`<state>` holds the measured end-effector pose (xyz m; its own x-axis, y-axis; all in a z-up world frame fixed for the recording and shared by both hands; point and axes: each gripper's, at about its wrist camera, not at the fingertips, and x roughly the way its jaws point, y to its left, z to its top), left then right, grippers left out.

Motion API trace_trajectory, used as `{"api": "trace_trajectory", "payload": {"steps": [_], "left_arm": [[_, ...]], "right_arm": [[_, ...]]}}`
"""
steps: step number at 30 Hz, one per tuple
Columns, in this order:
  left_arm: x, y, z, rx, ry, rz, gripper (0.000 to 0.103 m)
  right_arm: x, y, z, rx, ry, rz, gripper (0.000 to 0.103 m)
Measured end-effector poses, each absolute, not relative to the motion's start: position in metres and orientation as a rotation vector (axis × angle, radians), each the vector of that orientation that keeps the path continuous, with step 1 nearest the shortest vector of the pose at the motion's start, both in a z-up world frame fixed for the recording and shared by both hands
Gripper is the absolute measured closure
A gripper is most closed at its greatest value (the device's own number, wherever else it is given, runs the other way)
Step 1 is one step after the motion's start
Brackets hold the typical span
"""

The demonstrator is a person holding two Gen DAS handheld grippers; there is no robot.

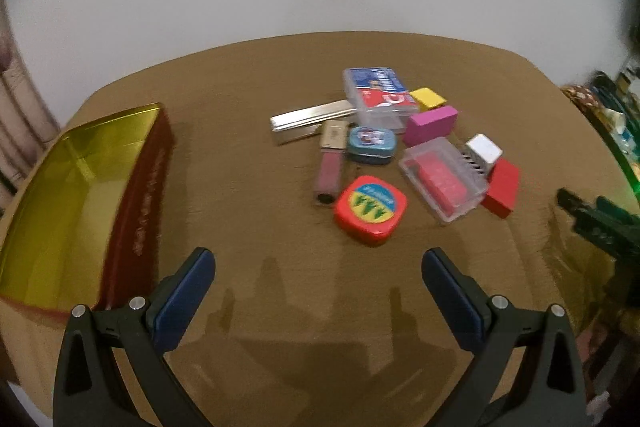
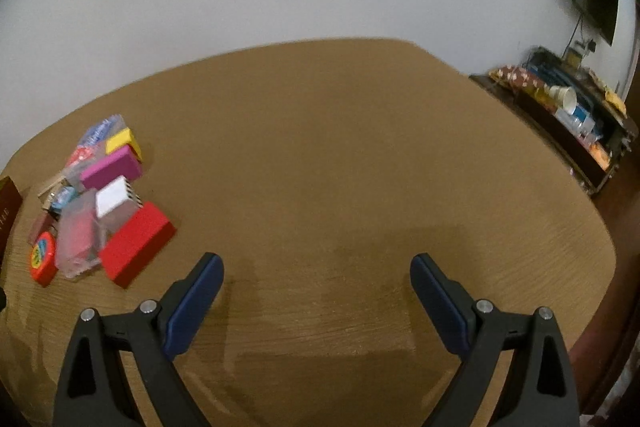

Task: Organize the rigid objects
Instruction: 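Move the left tool toward the red tape measure, then grasp the red tape measure with the left tool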

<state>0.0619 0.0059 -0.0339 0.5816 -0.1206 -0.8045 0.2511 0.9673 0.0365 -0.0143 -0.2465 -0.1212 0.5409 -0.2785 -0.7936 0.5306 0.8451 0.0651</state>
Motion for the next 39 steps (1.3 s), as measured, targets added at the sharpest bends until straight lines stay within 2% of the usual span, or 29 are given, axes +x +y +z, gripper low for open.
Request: {"api": "trace_trajectory", "payload": {"steps": [18, 26, 29, 39], "left_arm": [[0.107, 0.004, -0.058, 0.095, 1.073, -0.38, 0.001], [0.115, -0.012, -0.069, 0.132, 1.084, -0.407, 0.003], [0.119, -0.017, -0.075, 0.146, 1.094, -0.412, 0.008], [0.129, -0.023, -0.083, 0.178, 1.089, -0.418, 0.008]], "right_arm": [[-0.004, -0.24, -0.133, 0.307, 0.906, -0.491, 0.005], [0.0, -0.249, -0.133, 0.303, 0.91, -0.483, 0.005], [0.002, -0.248, -0.133, 0.307, 0.908, -0.483, 0.005], [0.006, -0.252, -0.134, 0.31, 0.908, -0.479, 0.004]]}}
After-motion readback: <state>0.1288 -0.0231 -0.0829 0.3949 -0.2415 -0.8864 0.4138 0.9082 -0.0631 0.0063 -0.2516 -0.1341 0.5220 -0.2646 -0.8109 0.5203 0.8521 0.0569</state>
